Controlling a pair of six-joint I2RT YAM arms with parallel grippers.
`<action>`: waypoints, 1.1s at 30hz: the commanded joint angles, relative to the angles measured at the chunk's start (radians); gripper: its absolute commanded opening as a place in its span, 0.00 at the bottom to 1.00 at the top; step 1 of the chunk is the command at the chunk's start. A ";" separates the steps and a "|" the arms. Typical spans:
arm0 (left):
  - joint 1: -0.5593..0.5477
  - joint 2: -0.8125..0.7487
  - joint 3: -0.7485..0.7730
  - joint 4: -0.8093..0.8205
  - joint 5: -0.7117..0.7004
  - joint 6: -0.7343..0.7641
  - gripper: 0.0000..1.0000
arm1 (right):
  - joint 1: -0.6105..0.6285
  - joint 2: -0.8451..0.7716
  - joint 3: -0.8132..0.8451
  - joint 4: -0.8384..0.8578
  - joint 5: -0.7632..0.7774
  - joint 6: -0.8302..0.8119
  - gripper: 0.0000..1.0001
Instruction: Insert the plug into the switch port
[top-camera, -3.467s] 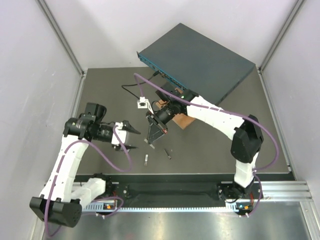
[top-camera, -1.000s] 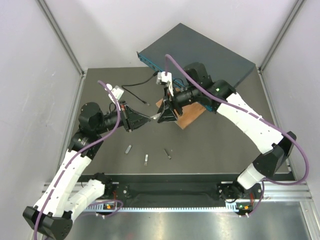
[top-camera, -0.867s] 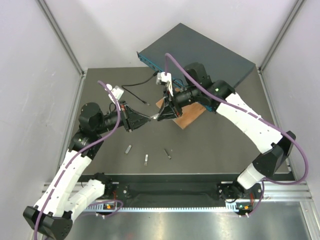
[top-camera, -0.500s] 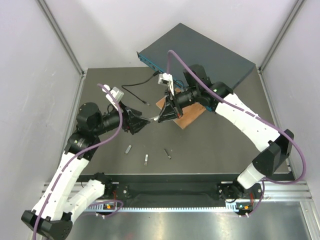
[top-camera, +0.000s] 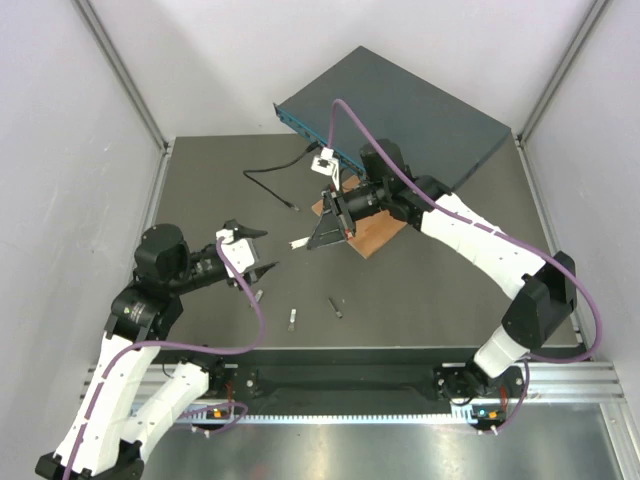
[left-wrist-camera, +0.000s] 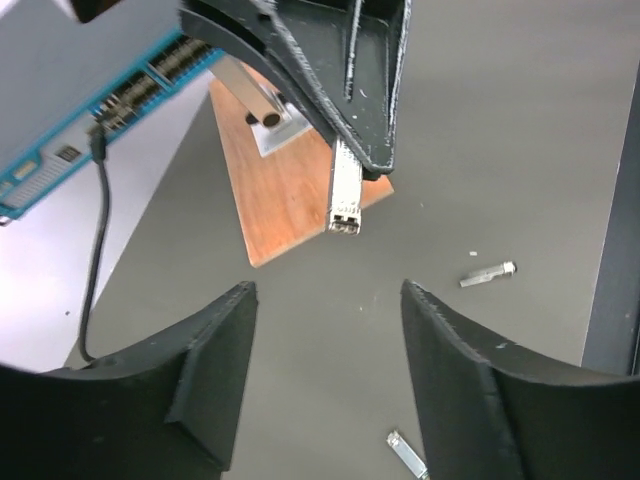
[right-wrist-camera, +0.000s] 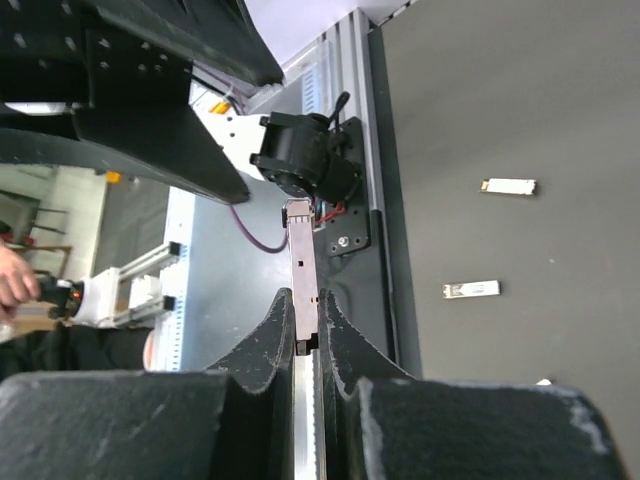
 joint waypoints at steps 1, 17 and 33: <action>-0.002 0.007 -0.031 0.015 0.014 0.076 0.63 | 0.021 0.015 -0.015 0.139 -0.017 0.114 0.00; -0.004 0.046 -0.077 0.031 0.034 0.150 0.43 | 0.068 0.086 -0.007 0.210 0.016 0.224 0.00; -0.004 0.085 -0.078 -0.031 0.025 0.251 0.41 | 0.078 0.107 0.001 0.219 0.012 0.250 0.00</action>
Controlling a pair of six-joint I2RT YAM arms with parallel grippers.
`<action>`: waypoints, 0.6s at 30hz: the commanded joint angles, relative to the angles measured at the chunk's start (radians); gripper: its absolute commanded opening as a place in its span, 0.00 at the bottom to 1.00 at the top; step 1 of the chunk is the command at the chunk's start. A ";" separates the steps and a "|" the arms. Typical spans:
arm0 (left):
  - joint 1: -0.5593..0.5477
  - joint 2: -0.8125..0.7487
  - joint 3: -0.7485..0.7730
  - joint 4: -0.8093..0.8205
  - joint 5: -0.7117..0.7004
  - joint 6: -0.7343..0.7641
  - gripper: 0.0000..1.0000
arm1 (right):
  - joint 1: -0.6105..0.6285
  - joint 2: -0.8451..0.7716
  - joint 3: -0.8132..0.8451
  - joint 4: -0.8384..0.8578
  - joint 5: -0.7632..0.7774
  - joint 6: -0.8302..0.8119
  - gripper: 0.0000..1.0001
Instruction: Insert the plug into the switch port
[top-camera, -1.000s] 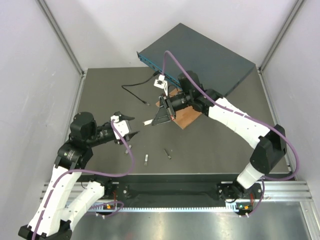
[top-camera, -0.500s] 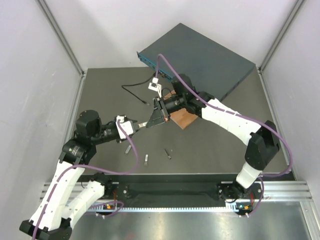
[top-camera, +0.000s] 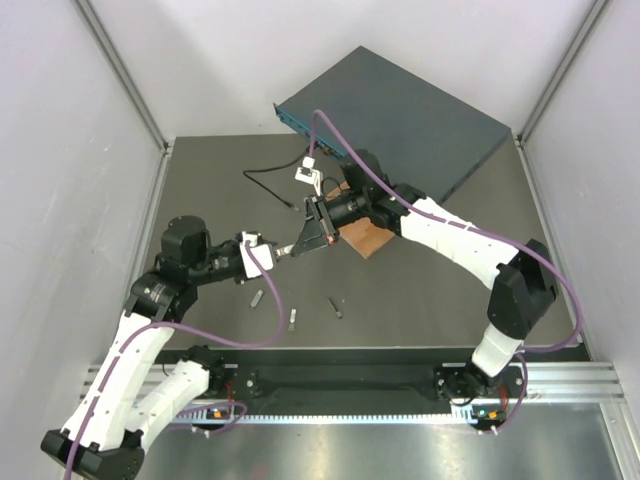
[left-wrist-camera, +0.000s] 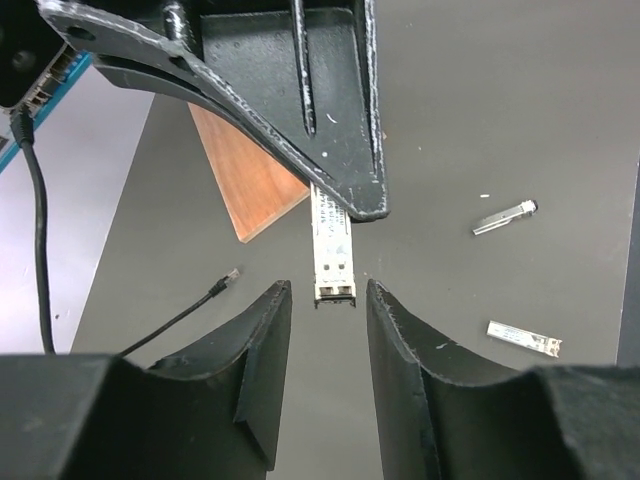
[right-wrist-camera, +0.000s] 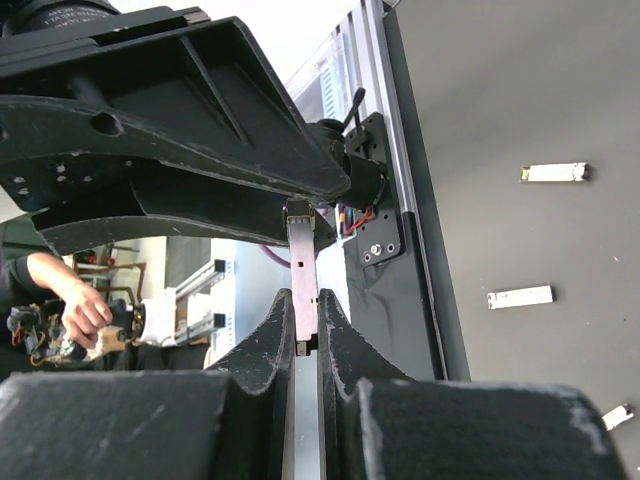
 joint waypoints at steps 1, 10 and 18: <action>-0.004 0.003 -0.002 -0.009 0.018 0.035 0.40 | 0.015 0.009 0.031 0.068 -0.009 0.015 0.00; -0.004 0.031 0.006 0.000 0.021 0.027 0.33 | 0.024 0.028 0.038 0.083 -0.019 0.040 0.00; -0.009 0.020 -0.017 0.005 -0.008 0.049 0.29 | 0.024 0.032 0.030 0.110 -0.033 0.077 0.00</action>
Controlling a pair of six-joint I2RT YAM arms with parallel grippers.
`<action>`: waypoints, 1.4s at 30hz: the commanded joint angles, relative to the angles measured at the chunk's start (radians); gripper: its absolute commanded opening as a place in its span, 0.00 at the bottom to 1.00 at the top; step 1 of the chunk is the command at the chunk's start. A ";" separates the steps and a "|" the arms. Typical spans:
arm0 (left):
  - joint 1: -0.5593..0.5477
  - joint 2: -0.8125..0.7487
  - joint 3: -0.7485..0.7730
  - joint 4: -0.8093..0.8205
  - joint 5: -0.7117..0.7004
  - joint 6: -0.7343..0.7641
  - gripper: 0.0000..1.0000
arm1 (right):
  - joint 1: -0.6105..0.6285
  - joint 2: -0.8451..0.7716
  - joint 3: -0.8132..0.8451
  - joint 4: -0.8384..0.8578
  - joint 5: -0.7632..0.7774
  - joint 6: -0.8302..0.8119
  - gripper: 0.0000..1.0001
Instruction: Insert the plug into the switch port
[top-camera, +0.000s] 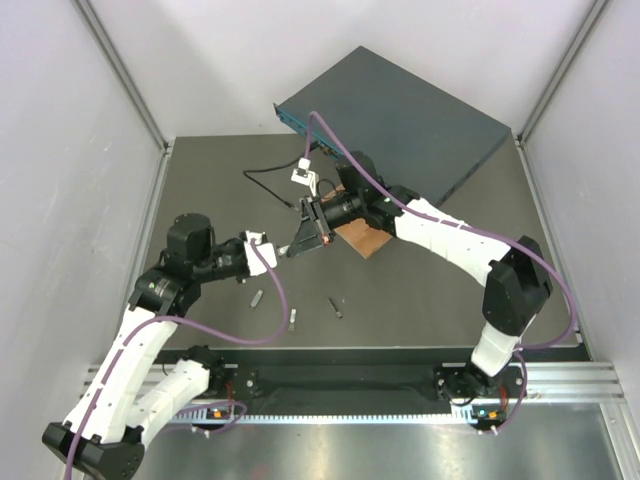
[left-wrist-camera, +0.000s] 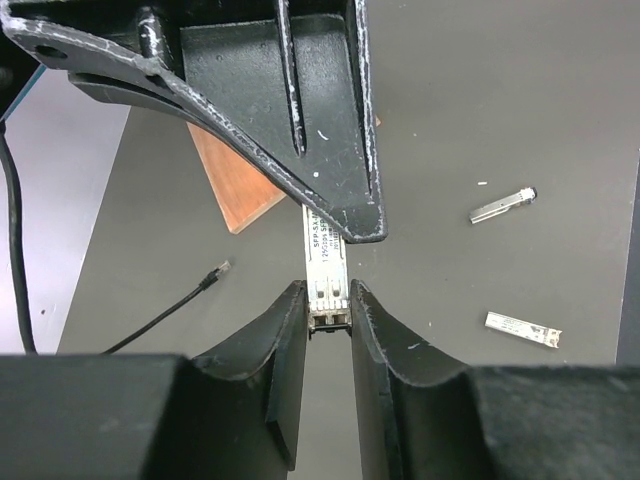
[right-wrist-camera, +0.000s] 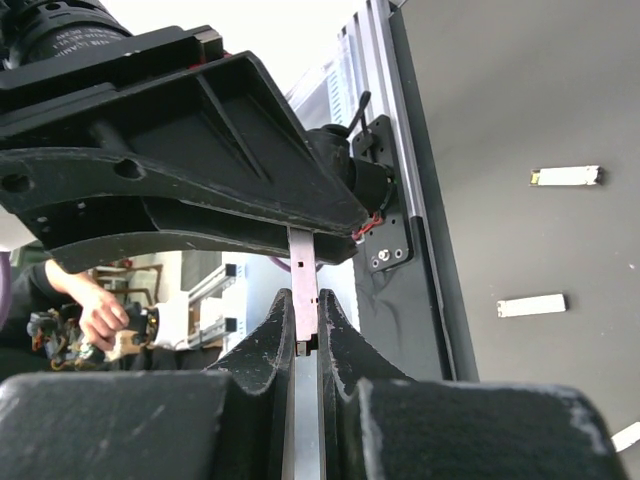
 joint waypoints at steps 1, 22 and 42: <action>-0.006 -0.013 -0.016 0.019 0.001 0.031 0.30 | 0.015 -0.001 0.030 0.065 -0.028 0.026 0.00; -0.007 -0.017 0.050 0.043 -0.036 -0.536 0.00 | -0.143 -0.120 0.442 -0.269 0.090 -0.378 0.84; -0.114 0.572 0.645 -0.053 -0.350 -0.631 0.00 | -0.976 -0.565 0.103 -0.293 0.129 -0.187 0.99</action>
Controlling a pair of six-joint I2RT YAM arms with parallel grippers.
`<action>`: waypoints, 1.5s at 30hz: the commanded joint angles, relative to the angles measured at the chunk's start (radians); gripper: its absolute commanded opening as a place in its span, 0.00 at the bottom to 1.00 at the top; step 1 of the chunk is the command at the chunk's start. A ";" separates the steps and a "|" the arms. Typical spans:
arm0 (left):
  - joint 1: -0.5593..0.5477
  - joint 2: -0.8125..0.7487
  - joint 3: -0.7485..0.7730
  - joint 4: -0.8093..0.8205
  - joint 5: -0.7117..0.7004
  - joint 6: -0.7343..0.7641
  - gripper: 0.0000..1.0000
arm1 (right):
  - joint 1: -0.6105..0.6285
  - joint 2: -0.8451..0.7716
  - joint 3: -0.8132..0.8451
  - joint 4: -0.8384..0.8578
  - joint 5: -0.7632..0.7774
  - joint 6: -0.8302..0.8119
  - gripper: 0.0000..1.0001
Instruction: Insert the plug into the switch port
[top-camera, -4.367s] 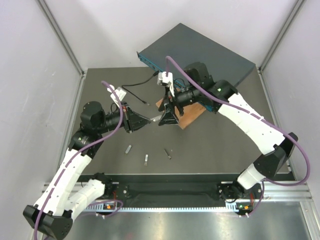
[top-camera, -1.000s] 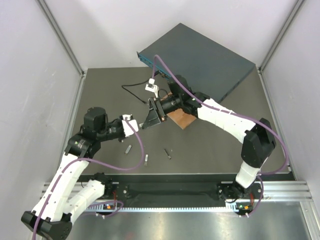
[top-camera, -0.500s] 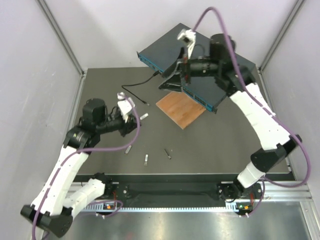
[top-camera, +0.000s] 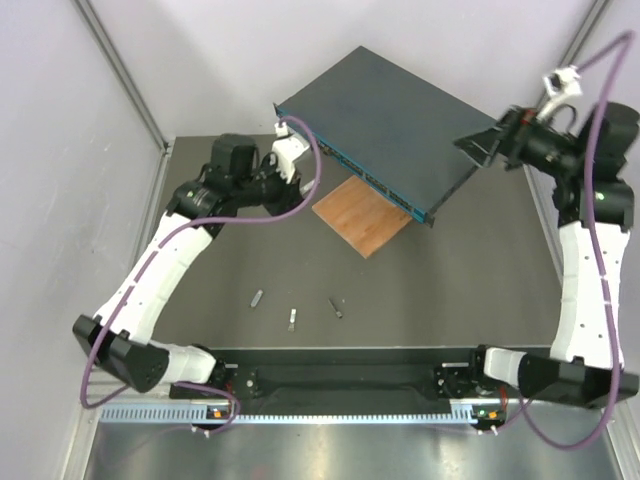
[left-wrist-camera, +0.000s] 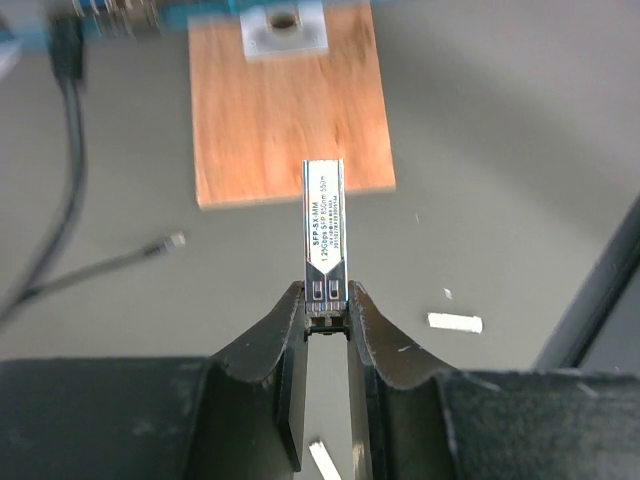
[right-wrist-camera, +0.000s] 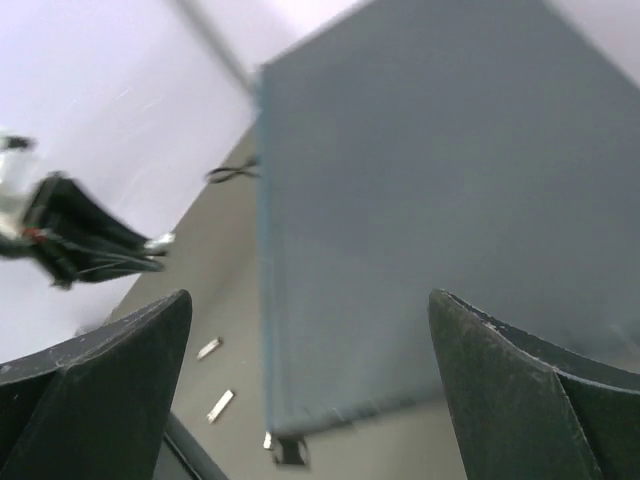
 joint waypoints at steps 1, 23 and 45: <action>-0.030 0.073 0.122 0.025 -0.101 -0.042 0.00 | -0.158 -0.111 -0.100 -0.014 -0.045 0.084 1.00; -0.044 0.189 0.194 0.051 -0.155 -0.053 0.00 | -0.244 -0.096 -0.621 0.517 -0.163 0.486 0.99; -0.099 0.320 0.314 0.077 -0.317 -0.093 0.00 | -0.115 -0.030 -0.665 0.775 -0.163 0.617 0.28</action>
